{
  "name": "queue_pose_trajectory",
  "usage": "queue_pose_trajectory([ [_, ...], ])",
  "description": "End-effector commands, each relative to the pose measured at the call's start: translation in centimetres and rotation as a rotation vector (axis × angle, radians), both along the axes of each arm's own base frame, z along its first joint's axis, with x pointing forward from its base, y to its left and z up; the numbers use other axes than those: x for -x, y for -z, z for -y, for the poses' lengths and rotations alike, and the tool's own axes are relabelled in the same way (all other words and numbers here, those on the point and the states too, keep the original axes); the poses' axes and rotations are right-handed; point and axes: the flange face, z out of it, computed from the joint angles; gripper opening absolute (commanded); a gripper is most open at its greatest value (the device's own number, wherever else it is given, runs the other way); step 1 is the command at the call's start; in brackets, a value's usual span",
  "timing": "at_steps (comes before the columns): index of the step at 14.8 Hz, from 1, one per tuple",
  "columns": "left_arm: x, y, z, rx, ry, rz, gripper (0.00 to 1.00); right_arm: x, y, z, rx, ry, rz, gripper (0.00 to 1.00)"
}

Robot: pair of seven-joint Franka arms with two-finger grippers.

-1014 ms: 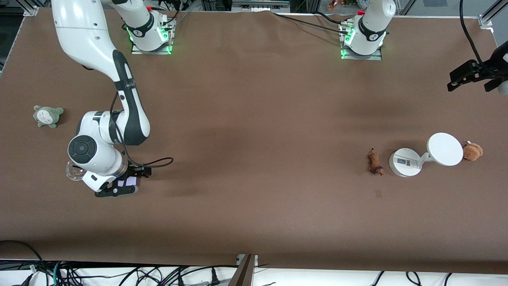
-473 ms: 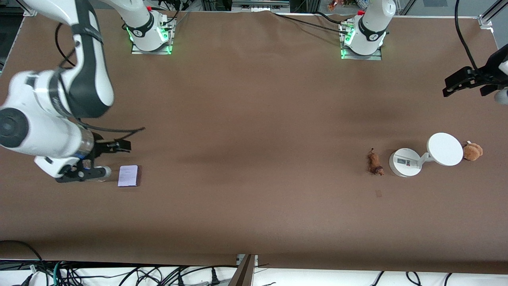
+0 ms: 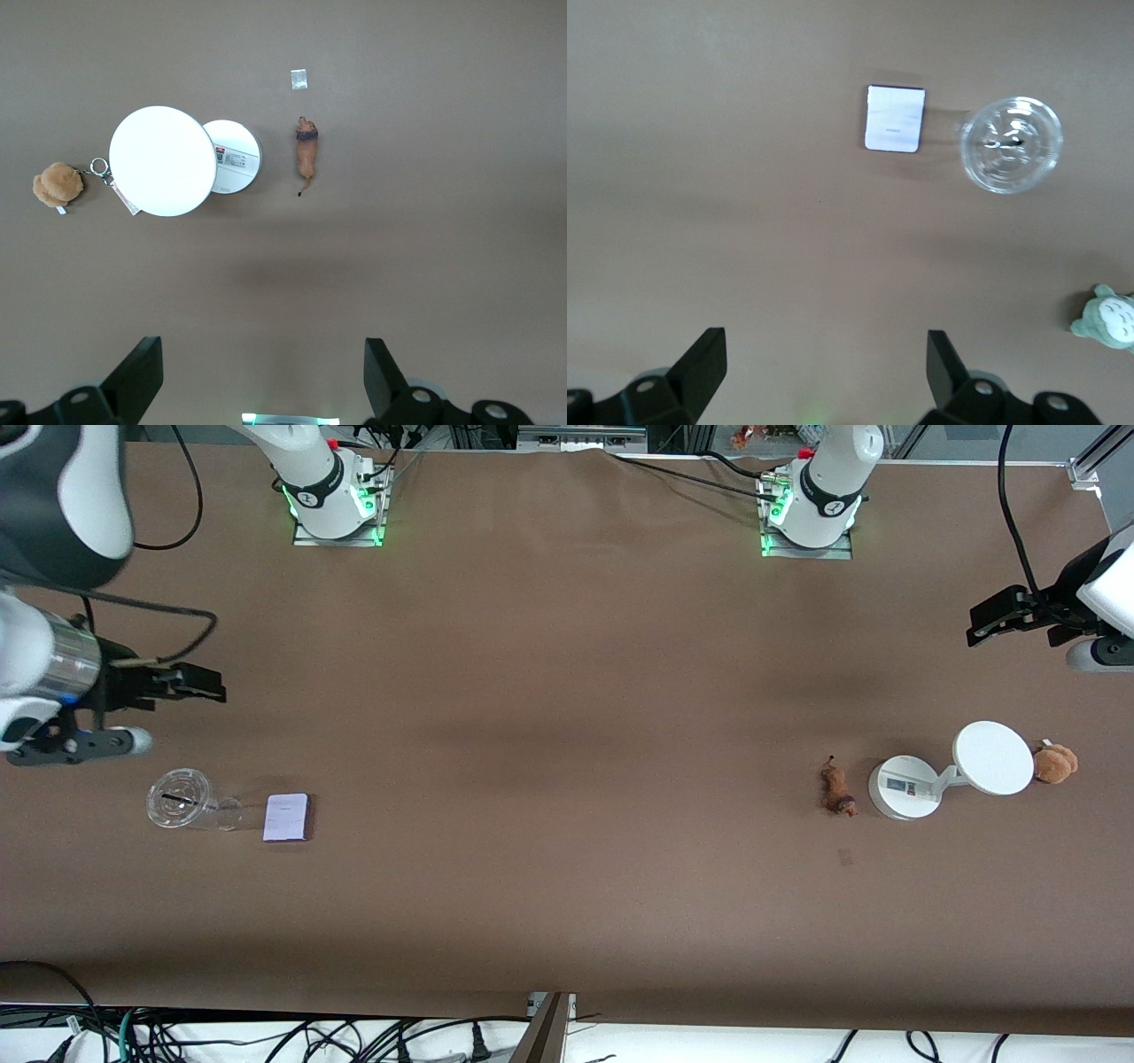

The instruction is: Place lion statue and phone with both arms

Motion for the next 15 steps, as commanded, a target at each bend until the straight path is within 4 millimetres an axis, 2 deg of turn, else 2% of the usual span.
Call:
queue_pose_trajectory([
  [1, 0.4, -0.6, -0.1, 0.007, -0.008, -0.001, 1.00, 3.9, -3.2, 2.7, 0.005, 0.005, 0.065, 1.00],
  [3, 0.3, -0.7, -0.2, 0.007, -0.011, 0.005, 1.00, 5.2, -4.4, 4.2, 0.003, 0.027, 0.082, 1.00],
  [7, 0.3, -1.1, -0.3, 0.007, -0.017, 0.016, 1.00, 6.9, -5.9, 1.3, 0.089, -0.054, 0.069, 1.00],
  [15, 0.1, -1.0, -0.3, 0.007, -0.020, 0.022, 1.00, 5.6, -4.9, 1.2, 0.088, -0.059, 0.057, 1.00],
])
